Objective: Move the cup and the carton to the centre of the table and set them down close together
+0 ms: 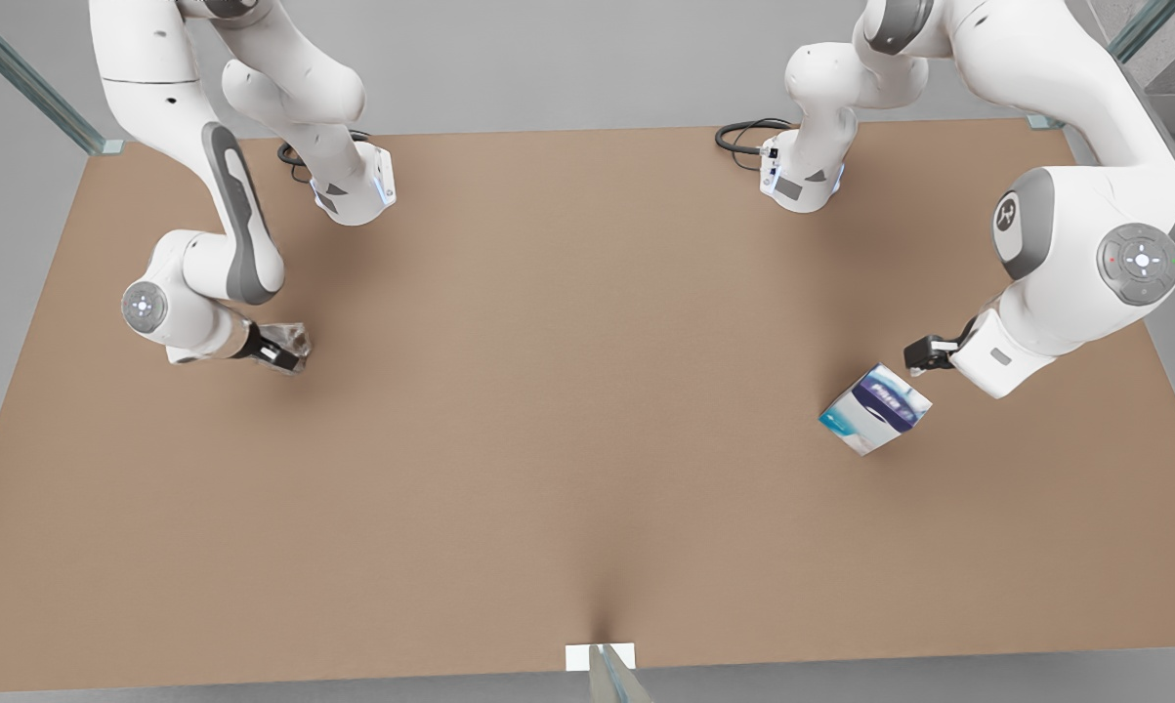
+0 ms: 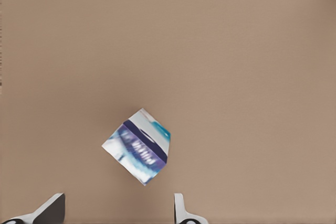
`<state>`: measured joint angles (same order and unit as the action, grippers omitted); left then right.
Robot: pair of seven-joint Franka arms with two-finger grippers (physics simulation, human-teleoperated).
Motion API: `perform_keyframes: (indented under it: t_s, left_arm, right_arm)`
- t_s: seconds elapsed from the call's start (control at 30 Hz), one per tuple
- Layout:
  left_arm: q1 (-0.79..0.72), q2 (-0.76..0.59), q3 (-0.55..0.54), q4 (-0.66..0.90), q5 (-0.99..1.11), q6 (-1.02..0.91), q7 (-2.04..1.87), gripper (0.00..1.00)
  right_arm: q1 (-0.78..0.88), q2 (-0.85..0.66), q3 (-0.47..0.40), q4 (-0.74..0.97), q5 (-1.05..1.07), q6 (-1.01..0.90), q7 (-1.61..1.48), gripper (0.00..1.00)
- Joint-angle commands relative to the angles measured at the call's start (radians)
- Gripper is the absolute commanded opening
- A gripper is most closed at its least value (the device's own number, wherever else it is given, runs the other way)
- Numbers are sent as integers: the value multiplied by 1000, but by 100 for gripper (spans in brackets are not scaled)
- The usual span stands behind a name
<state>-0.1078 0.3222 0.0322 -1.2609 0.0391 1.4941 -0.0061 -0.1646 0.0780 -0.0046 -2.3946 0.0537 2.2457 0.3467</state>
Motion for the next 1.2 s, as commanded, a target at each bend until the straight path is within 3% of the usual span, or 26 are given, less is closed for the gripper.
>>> perform_keyframes:
  t_s: [0.0,0.2,0.7,0.73,0.77,0.8,0.83,1.17]
  left_arm:
    - [0,0,0,0,4,0,0,100]
    - [0,1,2,0,2,5,0,100]
    - [-1,3,0,0,2,6,-2,100]
    - [-1,3,0,0,2,6,-2,100]
    - [-1,3,0,0,2,6,-2,100]
    - [-1,3,0,0,2,6,-2,100]
    - [-1,5,0,-2,2,6,-2,100]
    - [-1,5,0,-2,4,8,0,100]
  right_arm:
    - [17,-1,0,-3,0,0,0,100]
    - [17,-32,2,-66,0,54,0,100]
    - [20,72,2,-58,3,120,-2,100]
    - [20,80,2,-57,3,121,-2,93]
    - [22,85,2,-55,3,120,-2,60]
    - [20,92,2,-55,3,120,-3,38]
    - [20,92,2,-54,3,120,-3,29]
    - [19,120,2,-37,2,133,-3,21]
